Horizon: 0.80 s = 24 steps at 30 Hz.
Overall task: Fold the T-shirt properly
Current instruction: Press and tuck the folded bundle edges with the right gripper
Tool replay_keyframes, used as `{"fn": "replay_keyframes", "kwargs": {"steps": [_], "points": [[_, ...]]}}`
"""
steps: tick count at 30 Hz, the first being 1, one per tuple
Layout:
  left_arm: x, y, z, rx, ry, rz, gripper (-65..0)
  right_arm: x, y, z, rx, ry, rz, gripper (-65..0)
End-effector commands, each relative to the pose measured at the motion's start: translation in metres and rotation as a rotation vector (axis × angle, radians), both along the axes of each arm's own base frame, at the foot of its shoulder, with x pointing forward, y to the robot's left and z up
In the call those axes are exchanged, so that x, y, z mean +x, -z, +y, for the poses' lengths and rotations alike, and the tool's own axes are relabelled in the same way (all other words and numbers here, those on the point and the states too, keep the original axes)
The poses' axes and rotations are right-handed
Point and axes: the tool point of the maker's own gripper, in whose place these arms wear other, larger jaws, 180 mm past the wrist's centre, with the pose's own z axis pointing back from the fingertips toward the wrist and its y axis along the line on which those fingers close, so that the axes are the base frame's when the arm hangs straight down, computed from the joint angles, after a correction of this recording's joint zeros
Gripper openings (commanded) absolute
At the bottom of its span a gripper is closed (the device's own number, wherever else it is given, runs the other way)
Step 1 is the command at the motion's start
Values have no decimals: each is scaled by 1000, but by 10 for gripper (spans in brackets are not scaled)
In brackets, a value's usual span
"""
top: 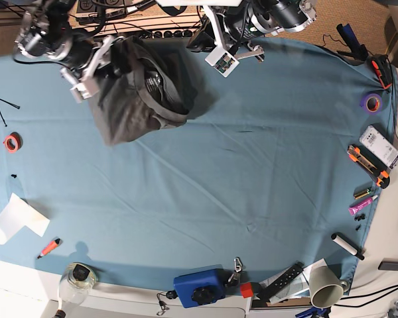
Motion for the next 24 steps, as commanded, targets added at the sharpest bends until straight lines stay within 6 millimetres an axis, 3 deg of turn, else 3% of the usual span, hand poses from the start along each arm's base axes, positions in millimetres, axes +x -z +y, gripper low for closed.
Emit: {"fn": "replay_keyframes", "kwargs": {"steps": [1,4,7,11,17,21,24], "points": [[-7,-11,-8,-50,34,-9,-650,-1,4,1,0,-10,11,-493],[-7,-11,-8,-50,34,-9,-650,-11,26,5,-31,-41,87,-493],[-7,-11,-8,-50,34,-10,-650,-12,28,12,-20,-63,94,-493],[-7,-11,-8,-50,34,-9,-650,9,4,21,41,-63,-3,-493],[-7,-11,-8,-50,34,-9,-650,56,-76,17,85,-40,-307,-493],[-8,-11,-8,-49,34,-8,-650,63,-79,-10,21,38,-331,-493],[-7,-12,-8,-54,31,-13,-650,65,-69,-18,32,73,-312,-493]]}}
